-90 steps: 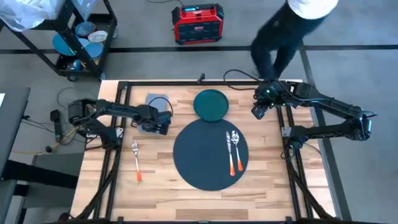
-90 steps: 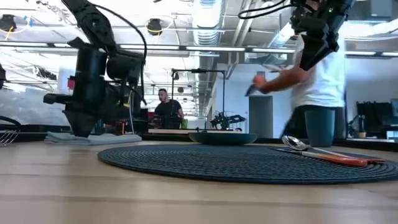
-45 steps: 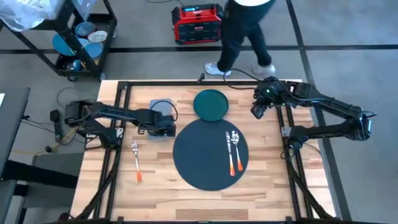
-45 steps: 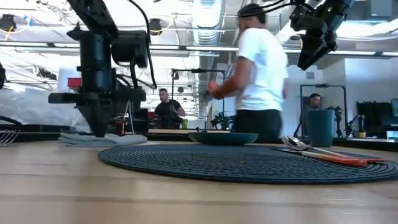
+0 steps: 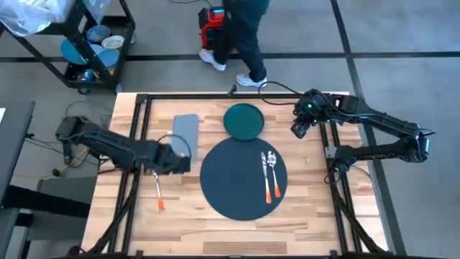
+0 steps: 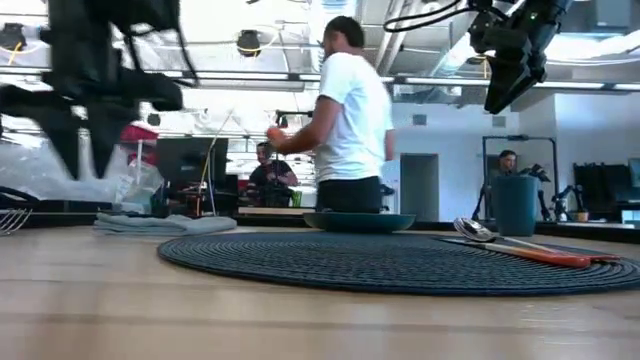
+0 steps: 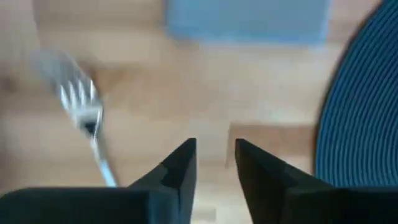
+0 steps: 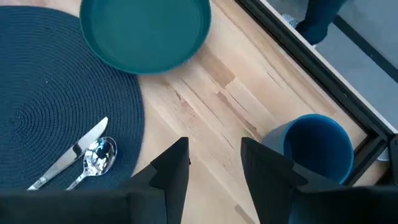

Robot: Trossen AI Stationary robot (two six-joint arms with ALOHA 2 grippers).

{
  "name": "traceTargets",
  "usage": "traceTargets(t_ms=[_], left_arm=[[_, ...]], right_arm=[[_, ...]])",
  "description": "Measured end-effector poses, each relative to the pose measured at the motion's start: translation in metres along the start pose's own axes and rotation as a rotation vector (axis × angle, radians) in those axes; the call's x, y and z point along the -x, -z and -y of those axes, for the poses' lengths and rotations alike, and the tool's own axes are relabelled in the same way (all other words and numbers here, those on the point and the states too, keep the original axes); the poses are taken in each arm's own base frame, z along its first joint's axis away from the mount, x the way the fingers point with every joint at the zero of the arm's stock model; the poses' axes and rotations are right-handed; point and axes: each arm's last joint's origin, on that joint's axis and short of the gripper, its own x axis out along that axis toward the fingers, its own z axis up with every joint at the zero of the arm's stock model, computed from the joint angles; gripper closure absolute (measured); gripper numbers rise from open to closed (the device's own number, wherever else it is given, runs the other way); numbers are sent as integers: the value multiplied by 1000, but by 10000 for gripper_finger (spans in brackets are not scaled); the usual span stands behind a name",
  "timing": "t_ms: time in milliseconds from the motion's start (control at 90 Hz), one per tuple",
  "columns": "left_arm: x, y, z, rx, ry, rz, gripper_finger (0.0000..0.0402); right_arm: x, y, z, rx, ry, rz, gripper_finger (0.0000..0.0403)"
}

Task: Set table place
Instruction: Put the orange fork on top of the gray table napkin

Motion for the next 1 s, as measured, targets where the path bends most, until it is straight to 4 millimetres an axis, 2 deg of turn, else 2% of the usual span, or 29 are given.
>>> traceTargets(t_ms=[100, 222, 356, 600, 744, 1000], left_arm=[[1, 15, -8, 68, -8, -1, 275], [3, 21, -23, 99, -79, 49, 264], [-7, 21, -35, 93, -144, 71, 261], [-38, 20, -42, 107, -94, 16, 260], [-42, 16, -50, 106, -171, 23, 260], [-43, 16, -52, 77, -195, 13, 261]], right_arm=[[0, 0, 0, 1, 0, 1, 271], [0, 0, 0, 17, 0, 1, 271], [0, 0, 0, 23, 0, 4, 271], [0, 0, 0, 25, 1, 3, 271], [0, 0, 0, 26, 1, -3, 271], [0, 0, 0, 25, 1, -1, 271]])
